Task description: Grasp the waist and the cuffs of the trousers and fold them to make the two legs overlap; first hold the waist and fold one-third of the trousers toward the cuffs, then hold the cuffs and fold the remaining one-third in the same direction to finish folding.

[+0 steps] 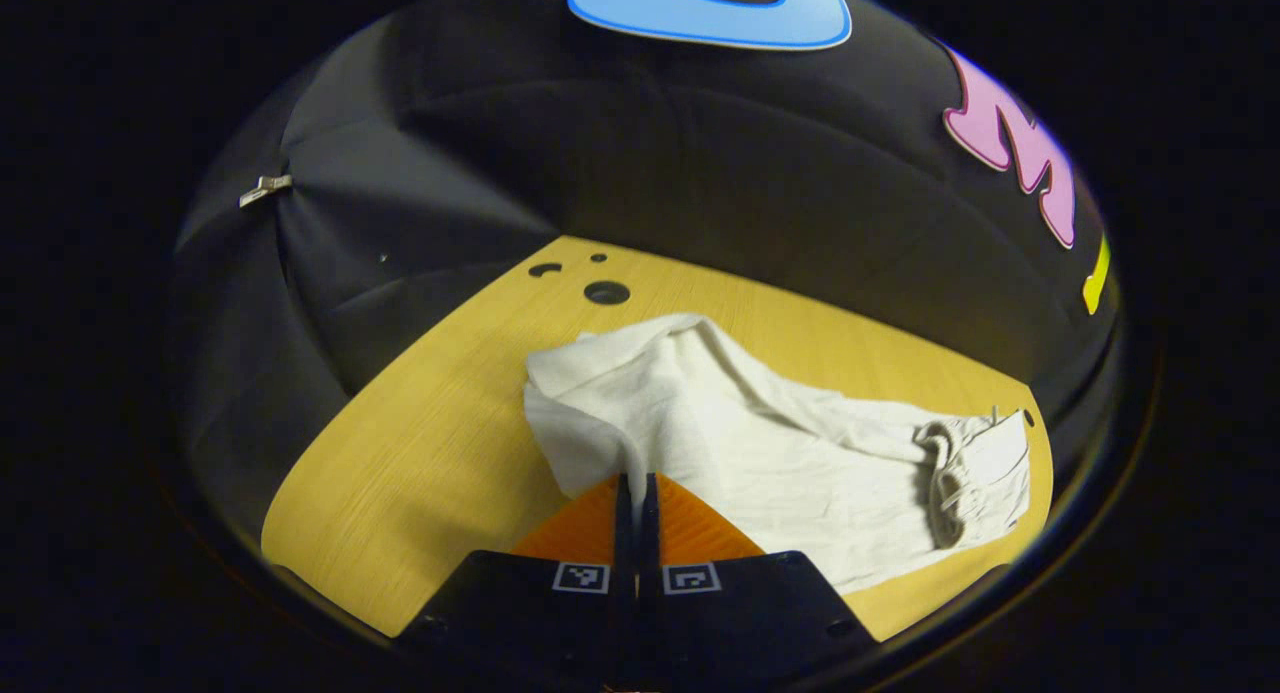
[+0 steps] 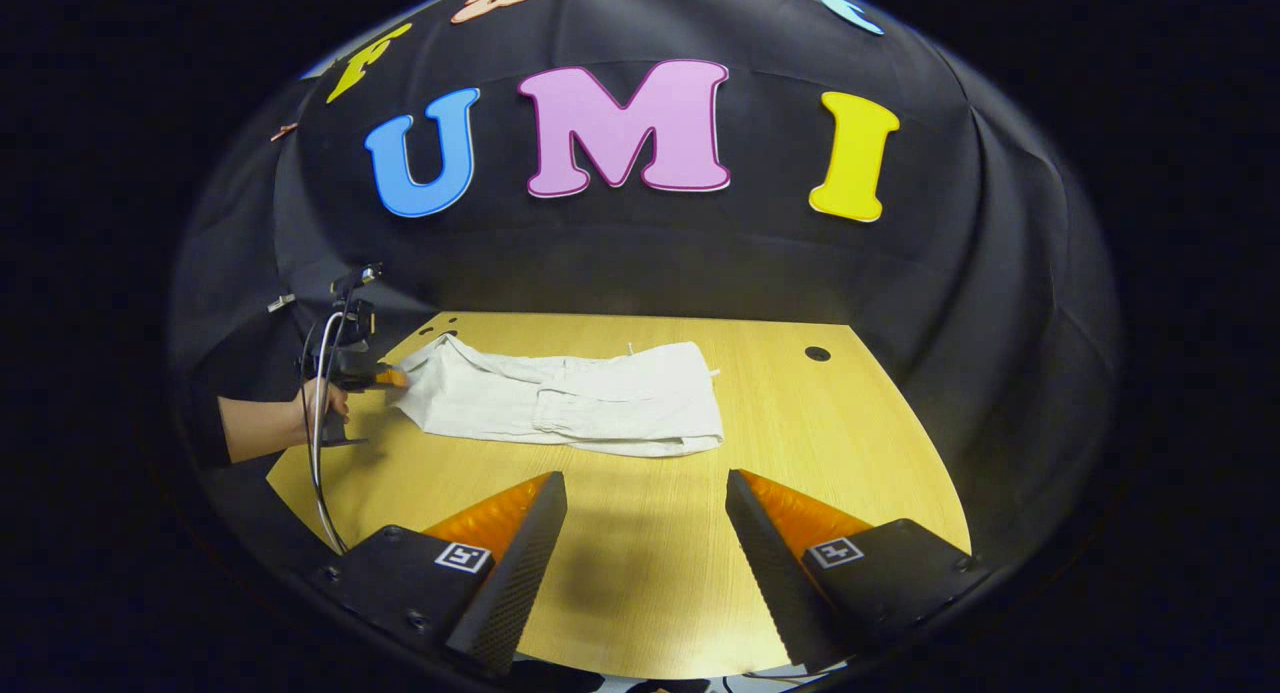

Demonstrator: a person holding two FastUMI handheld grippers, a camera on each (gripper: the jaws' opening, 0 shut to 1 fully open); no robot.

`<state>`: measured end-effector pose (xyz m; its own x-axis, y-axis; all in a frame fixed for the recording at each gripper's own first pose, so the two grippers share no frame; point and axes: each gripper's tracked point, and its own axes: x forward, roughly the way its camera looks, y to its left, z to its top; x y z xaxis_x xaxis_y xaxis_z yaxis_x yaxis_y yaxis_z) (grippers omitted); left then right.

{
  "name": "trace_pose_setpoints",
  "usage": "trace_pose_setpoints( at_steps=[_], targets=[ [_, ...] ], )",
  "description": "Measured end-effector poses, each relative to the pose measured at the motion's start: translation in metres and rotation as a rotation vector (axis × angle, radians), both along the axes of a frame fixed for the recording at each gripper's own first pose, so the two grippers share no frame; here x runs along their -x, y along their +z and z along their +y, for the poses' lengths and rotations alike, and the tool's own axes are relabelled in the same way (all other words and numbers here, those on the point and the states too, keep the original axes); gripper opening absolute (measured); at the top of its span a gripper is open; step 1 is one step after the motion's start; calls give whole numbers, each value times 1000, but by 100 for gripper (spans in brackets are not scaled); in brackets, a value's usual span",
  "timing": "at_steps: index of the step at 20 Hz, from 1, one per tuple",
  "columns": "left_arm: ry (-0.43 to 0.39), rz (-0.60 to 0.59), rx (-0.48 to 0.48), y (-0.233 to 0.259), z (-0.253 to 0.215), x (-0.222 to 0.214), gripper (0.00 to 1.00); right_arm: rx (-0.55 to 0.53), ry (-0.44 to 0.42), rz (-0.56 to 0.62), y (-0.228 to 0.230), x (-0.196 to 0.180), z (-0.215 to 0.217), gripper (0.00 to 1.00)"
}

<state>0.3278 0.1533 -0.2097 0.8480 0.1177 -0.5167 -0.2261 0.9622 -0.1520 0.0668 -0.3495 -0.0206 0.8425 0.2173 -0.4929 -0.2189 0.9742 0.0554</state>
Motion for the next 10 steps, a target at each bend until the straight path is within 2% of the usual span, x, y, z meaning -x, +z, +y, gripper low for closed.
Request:
trace_pose_setpoints(
  at_steps=[3, 7, 10],
  targets=[
    [-4, -46, -45, 37, -20, 1, 5, -5, 29, 15, -8, -2, -17, 99],
    [-8, -96, -40, 76, -64, -1, 5, -2, 41, -4, -2, -9, -49, 99],
    [-57, -123, -82, 102, -110, -4, 5, -7, 42, -20, 3, -13, -71, 99]
  ],
)
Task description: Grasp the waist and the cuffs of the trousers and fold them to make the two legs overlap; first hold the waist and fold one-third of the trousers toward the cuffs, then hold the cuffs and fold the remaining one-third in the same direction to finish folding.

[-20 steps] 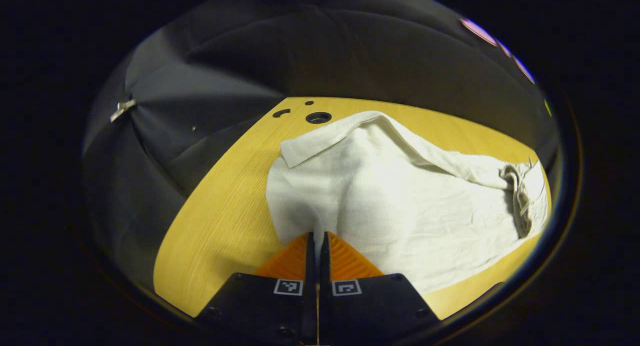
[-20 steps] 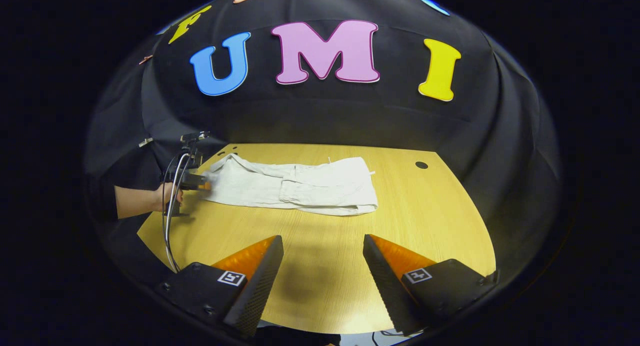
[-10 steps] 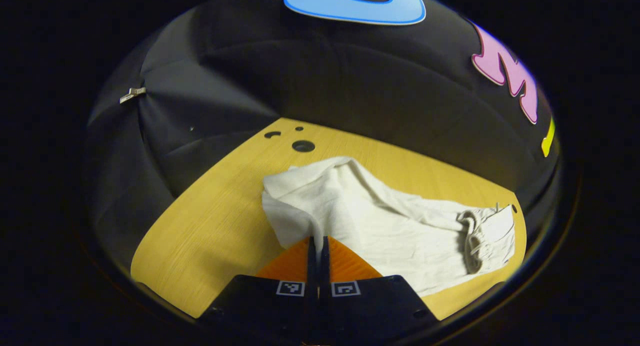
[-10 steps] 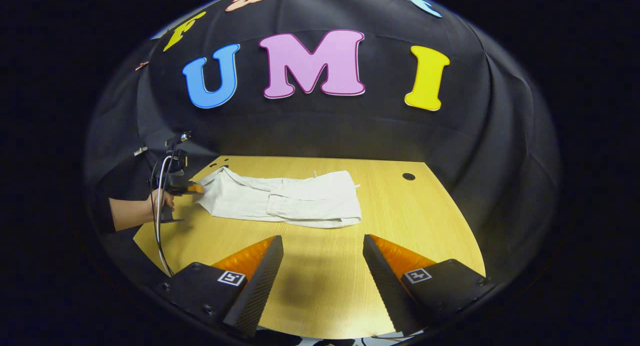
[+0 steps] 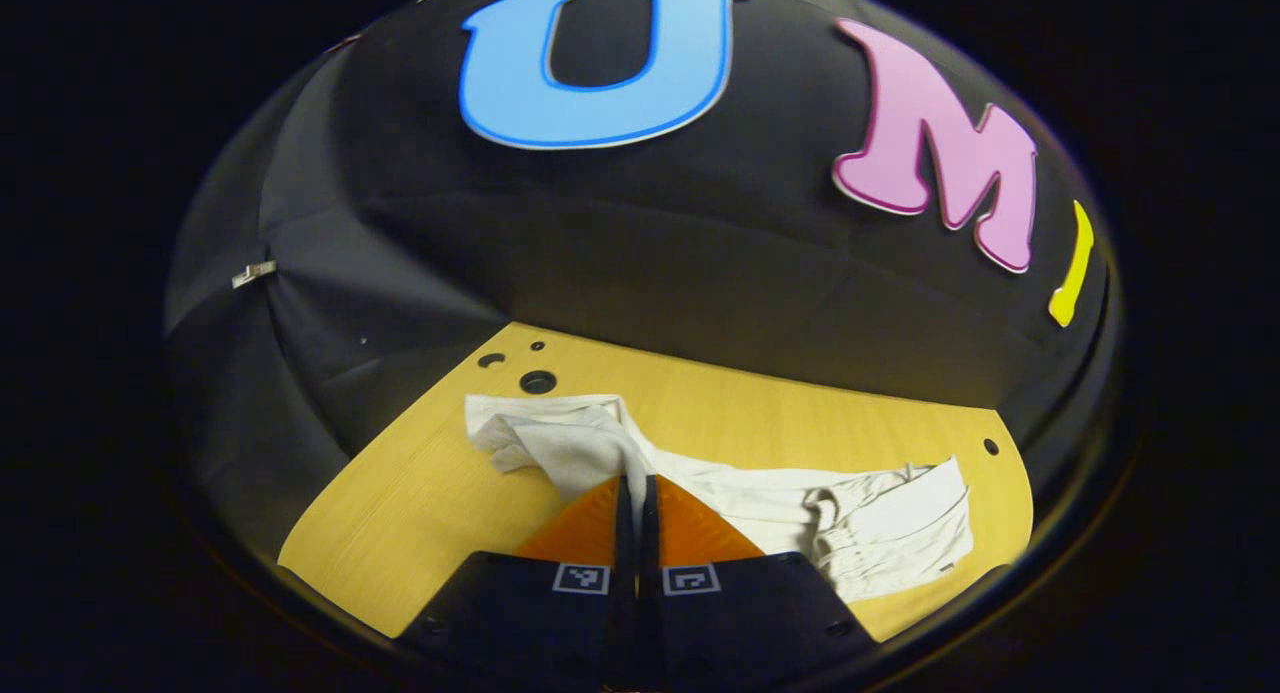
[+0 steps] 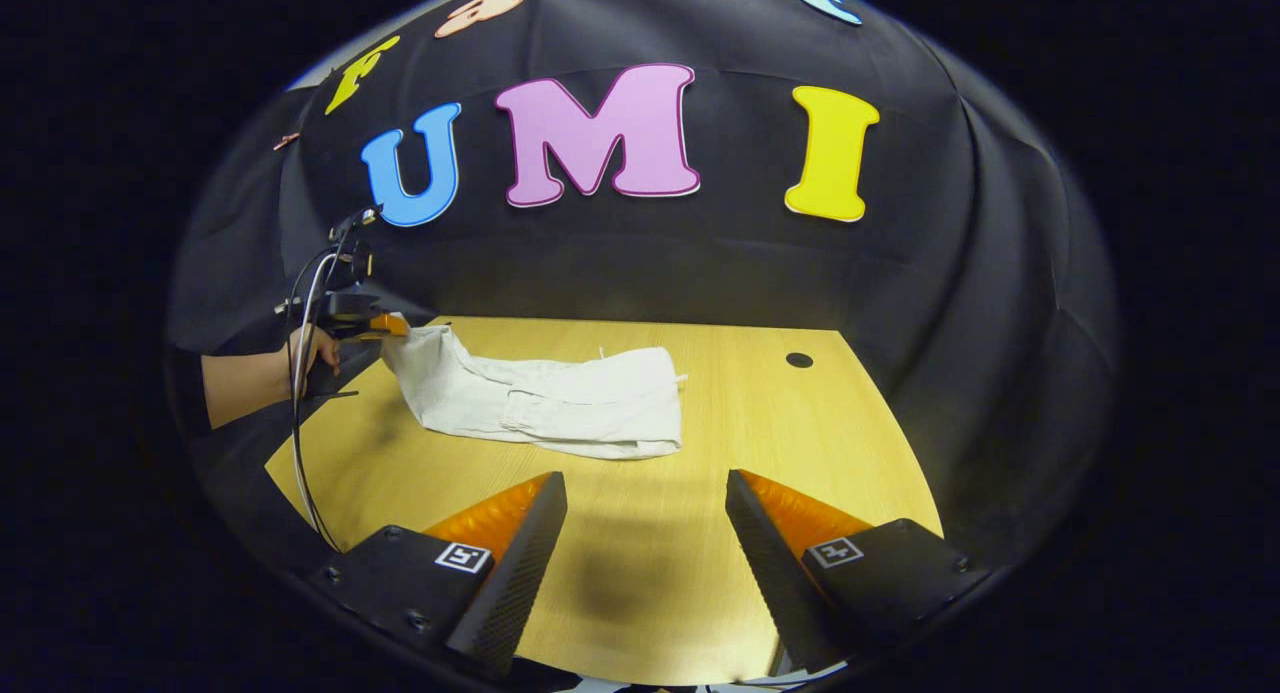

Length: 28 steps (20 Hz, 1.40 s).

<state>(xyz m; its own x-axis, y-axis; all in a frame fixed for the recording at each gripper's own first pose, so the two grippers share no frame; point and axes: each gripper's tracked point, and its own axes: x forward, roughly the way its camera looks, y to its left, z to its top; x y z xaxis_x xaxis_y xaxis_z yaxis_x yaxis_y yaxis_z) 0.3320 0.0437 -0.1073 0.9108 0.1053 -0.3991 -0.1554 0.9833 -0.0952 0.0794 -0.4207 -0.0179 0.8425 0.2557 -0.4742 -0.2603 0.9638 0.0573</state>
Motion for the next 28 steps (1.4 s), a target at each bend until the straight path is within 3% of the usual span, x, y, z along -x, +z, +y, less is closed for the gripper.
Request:
trace_pose_setpoints(
  at_steps=[10, 13, 16, 21, 26, 27, 28],
  targets=[
    [-242, -67, -52, 52, -202, -18, 5, -31, -23, -1, -11, 6, -61, 99],
    [-323, -54, -71, 44, -267, -18, 8, -32, -22, -7, -11, 4, -82, 99],
    [-378, -32, -71, 29, -323, -15, 5, -42, -25, -8, -14, -1, -102, 99],
    [-429, 42, -108, -20, -376, -1, 5, -57, -6, 8, -24, -4, -122, 99],
    [-440, 117, -6, -57, -393, 30, 19, -71, 18, 18, -29, -4, -129, 99],
    [-441, 113, 6, -59, -393, 35, 27, -73, 18, 18, -29, -5, -129, 99],
    [-439, 106, 6, -57, -389, 41, 45, -76, 18, 21, -29, -5, -128, 99]
  ],
)
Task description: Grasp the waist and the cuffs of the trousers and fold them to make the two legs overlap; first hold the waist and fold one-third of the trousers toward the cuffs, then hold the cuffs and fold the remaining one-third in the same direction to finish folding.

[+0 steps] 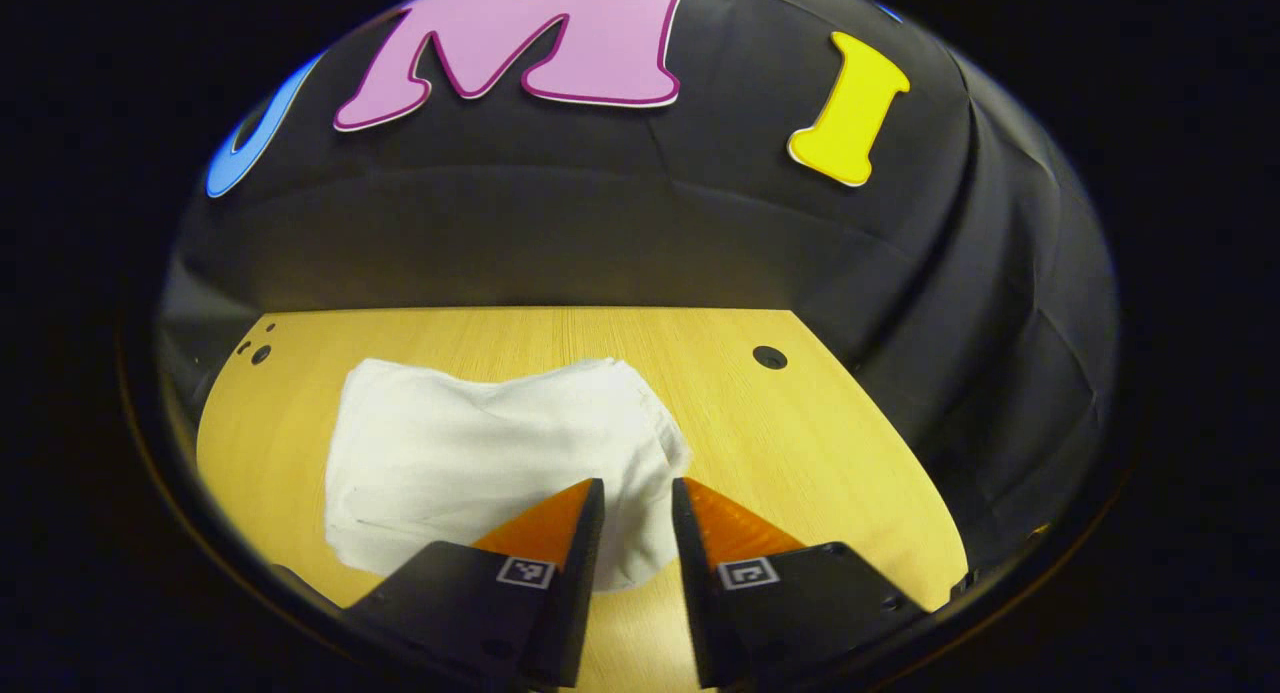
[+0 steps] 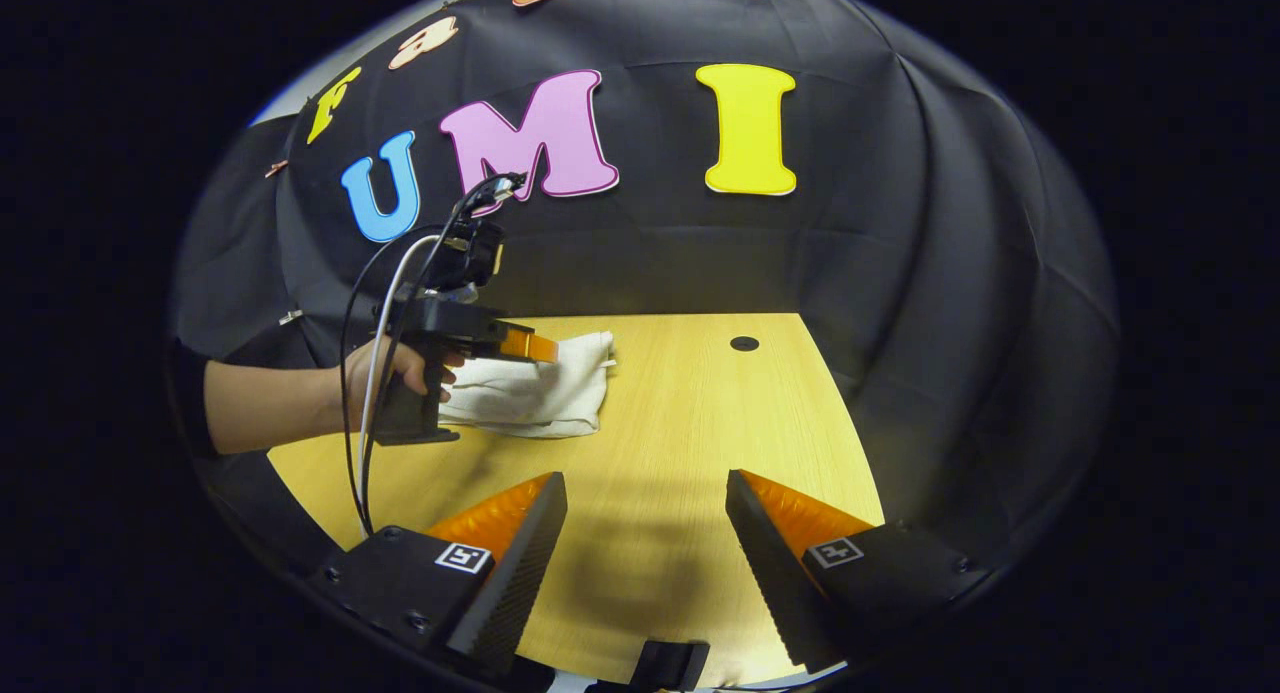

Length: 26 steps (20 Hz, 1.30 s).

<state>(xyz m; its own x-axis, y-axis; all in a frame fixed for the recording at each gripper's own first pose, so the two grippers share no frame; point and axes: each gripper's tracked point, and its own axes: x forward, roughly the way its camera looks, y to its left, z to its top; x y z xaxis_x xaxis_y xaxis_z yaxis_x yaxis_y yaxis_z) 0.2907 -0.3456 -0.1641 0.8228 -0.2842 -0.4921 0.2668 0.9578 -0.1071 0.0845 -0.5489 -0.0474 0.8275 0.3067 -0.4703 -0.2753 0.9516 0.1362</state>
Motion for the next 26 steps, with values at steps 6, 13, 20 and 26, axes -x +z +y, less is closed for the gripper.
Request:
trace_pose_setpoints(
  at_steps=[6, 13, 20, 26],
  targets=[
    [83, -186, -30, 48, 64, 50, 86, -17, -15, 2, 4, 1, 15, 99],
    [196, -391, -41, 109, 167, 155, 95, -14, -61, -26, 31, 14, 67, 98],
    [311, -329, 47, 83, 263, 259, 95, 2, -82, -118, 62, 51, 140, 98],
    [320, -340, 50, 79, 312, 298, 95, -14, -47, -121, 56, 99, 201, 98]
  ],
)
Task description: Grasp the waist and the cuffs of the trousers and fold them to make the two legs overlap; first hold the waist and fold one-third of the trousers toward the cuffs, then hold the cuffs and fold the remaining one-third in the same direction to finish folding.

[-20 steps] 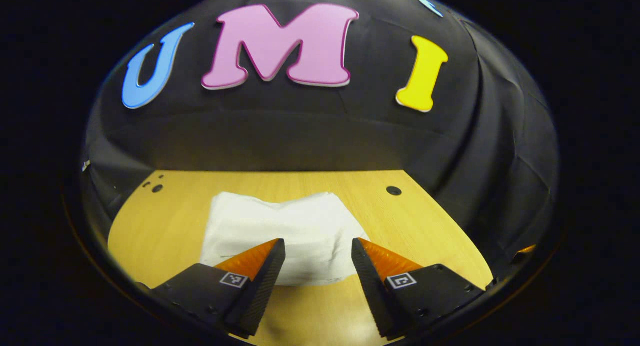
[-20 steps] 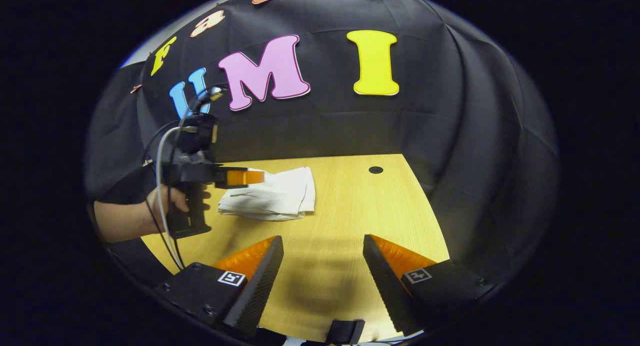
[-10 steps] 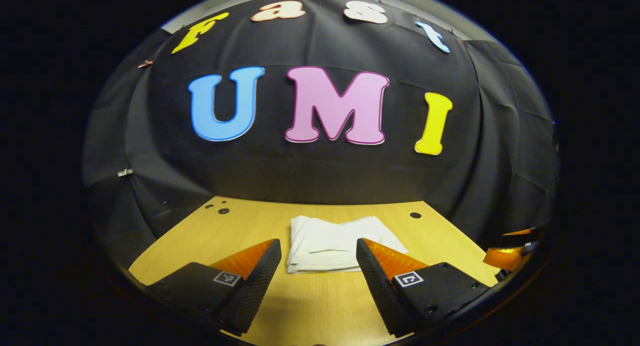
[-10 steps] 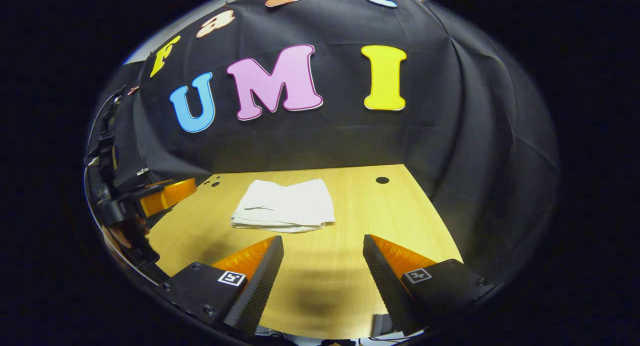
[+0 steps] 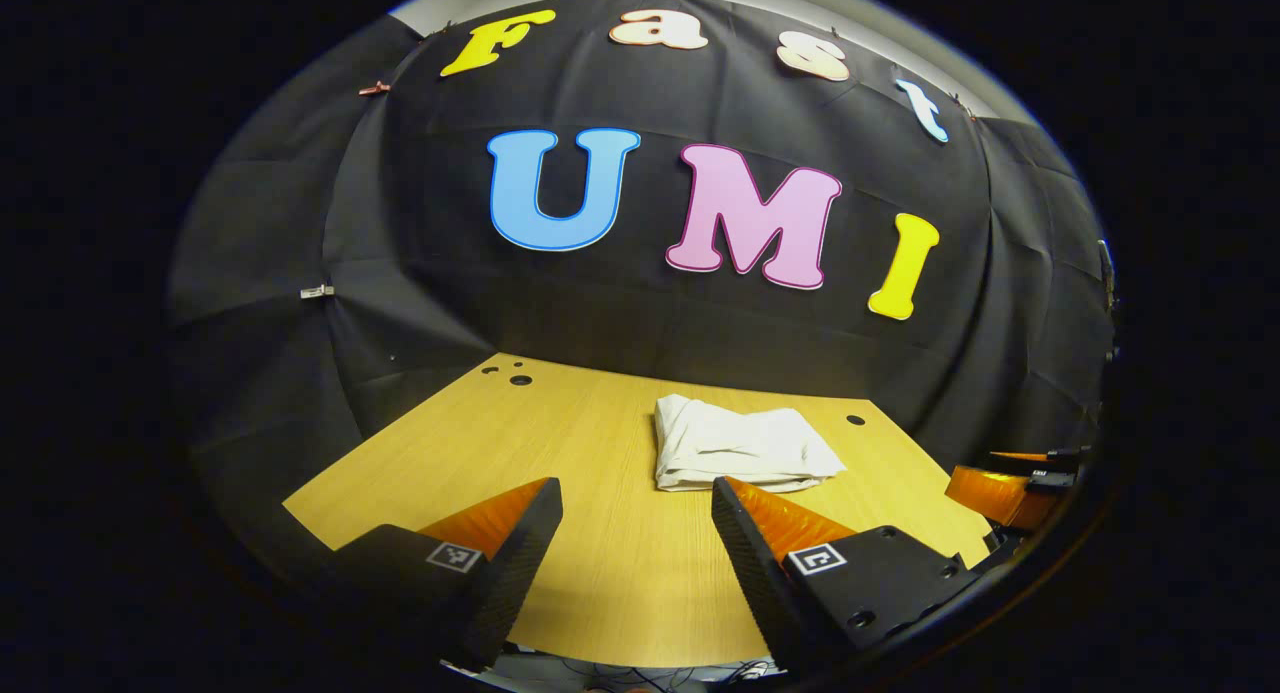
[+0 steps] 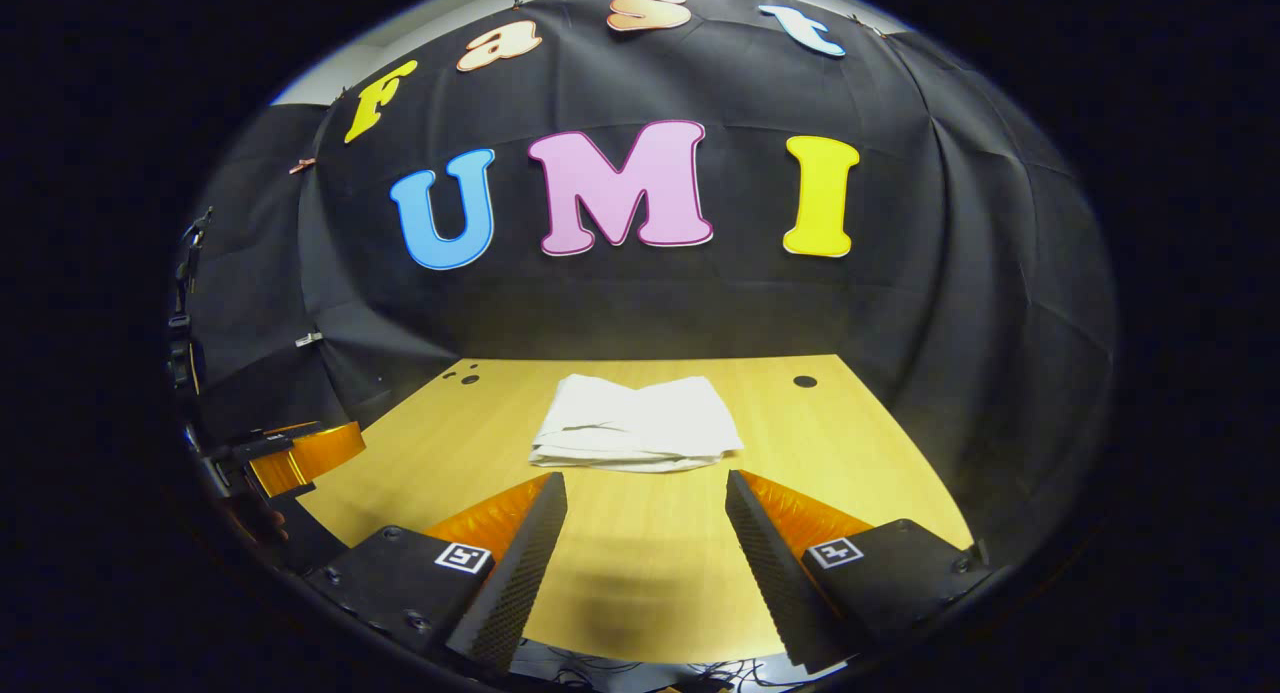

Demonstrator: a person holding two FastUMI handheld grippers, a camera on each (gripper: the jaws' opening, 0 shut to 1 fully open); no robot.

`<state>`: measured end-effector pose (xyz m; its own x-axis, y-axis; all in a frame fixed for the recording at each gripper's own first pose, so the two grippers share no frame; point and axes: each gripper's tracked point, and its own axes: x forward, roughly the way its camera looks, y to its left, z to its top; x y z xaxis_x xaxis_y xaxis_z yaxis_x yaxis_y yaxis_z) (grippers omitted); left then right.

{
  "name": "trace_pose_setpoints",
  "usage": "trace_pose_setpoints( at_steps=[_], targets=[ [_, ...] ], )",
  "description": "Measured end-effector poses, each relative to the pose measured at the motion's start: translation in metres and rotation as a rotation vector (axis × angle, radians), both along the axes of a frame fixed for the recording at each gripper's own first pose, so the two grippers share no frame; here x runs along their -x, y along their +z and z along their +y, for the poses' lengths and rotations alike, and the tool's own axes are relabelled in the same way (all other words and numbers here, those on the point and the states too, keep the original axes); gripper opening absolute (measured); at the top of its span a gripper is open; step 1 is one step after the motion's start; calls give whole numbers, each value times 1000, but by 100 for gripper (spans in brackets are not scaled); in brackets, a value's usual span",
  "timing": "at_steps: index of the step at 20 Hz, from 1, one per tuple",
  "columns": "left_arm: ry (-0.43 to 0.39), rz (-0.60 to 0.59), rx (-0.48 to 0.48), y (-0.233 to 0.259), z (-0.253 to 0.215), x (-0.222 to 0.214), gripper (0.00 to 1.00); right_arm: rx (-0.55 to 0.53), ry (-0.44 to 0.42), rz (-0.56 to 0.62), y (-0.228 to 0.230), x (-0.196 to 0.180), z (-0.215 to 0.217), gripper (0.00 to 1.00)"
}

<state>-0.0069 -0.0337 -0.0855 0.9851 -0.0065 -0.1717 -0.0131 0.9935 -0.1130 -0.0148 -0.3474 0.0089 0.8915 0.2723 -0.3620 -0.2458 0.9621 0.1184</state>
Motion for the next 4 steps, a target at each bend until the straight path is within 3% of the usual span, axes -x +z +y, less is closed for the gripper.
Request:
trace_pose_setpoints(
  at_steps=[4],
  targets=[
    [-45, 18, -3, -11, 0, 12, 95, -1, 26, 23, -6, 24, 22, 99]
  ],
)
